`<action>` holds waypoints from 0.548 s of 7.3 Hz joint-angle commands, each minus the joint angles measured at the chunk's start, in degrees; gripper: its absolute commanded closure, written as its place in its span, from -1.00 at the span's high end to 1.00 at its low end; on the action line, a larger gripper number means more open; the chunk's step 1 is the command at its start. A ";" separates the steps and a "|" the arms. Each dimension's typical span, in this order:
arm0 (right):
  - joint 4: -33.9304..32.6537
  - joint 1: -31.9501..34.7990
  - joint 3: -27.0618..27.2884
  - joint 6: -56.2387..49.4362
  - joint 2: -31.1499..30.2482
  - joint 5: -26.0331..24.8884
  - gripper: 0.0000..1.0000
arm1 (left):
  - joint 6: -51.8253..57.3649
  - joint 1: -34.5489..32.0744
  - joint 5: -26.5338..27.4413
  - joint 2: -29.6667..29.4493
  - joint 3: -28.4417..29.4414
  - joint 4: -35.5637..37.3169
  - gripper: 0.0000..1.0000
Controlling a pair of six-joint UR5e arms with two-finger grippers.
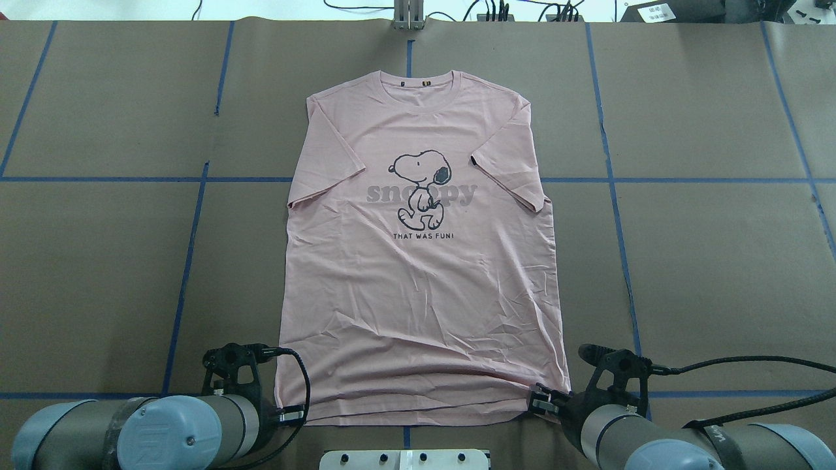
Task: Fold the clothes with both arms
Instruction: 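Grasp the bottom hem corners with the left and right grippers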
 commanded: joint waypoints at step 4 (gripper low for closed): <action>-0.70 -2.12 -2.85 0.82 -1.27 -2.18 0.05 | -0.29 0.09 -0.03 -0.02 -0.12 0.00 -1.00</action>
